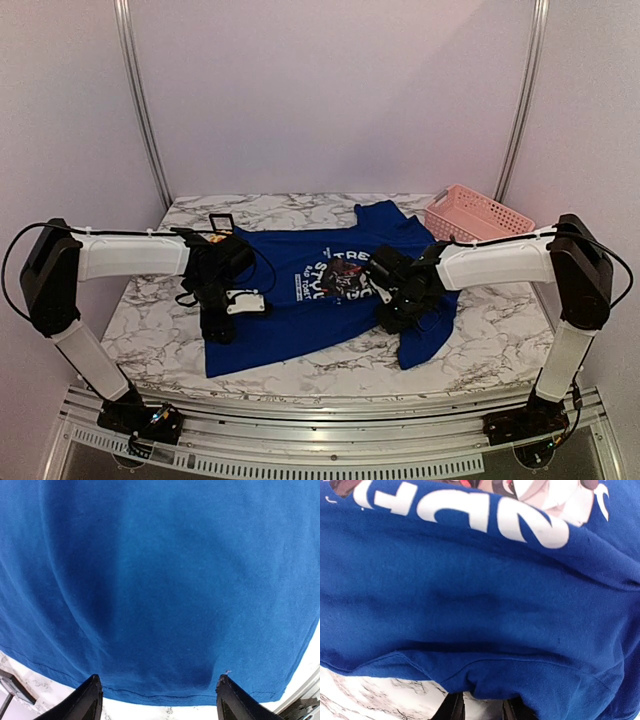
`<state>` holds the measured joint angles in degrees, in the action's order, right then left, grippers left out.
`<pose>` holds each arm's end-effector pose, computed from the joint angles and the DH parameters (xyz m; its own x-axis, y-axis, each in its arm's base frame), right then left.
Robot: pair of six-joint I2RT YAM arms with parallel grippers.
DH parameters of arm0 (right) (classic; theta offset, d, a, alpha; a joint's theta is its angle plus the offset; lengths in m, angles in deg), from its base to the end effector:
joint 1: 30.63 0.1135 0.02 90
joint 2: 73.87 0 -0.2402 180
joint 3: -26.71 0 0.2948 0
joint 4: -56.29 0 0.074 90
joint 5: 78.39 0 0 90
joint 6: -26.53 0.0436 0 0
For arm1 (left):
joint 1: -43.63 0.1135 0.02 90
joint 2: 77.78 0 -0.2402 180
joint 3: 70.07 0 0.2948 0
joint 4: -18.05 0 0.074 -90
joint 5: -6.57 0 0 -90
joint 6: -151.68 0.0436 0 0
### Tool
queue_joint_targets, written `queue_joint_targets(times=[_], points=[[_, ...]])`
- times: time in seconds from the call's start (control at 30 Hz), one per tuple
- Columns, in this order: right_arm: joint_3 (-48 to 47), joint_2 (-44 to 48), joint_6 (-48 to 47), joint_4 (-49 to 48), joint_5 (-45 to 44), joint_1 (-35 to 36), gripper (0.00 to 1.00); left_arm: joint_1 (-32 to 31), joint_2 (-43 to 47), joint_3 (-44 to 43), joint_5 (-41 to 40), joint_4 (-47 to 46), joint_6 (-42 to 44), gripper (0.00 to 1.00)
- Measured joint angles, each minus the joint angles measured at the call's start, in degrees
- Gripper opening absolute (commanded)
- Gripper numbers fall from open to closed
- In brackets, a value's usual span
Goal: Pin the brooch onto the clothing
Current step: Smooth out the flattened clothing at the center of the board.
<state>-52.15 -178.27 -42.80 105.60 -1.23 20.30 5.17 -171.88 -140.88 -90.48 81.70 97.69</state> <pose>0.2446 0.2859 0.1066 -0.8235 -0.4683 -0.3202 -0.4592 0.8817 -0.1084 0.2494 -0.1912 0.1194 -0.2726 0.9617 0.0289 0.9549 0.2668 0.1305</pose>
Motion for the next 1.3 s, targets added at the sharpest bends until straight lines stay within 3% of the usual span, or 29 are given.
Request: queue_joint_targets(times=[0.7,0.8,0.93,1.13,1.3], points=[[-4.4,-1.1,-2.9,-2.1,-0.4,-1.0,0.24,0.2,-1.2,-0.5,0.2,0.1,0.0,0.78],[-4.4,-1.9,-2.9,-2.9,-0.8,-1.5,0.17,0.3,-1.2,-0.7,0.2,0.1,0.0,0.78],[-4.2,-3.7,-2.8,-3.9,-1.0,-2.6,0.00,0.3,-1.2,-0.9,0.4,0.1,0.0,0.78],[-3.4,-3.7,-3.3,-4.1,0.3,-3.2,0.00,0.4,-1.2,-0.9,0.4,0.2,0.0,0.78],[-0.3,2.2,-5.7,-2.3,10.4,-2.5,0.00,0.5,-1.2,-0.9,0.4,0.3,0.0,0.78]])
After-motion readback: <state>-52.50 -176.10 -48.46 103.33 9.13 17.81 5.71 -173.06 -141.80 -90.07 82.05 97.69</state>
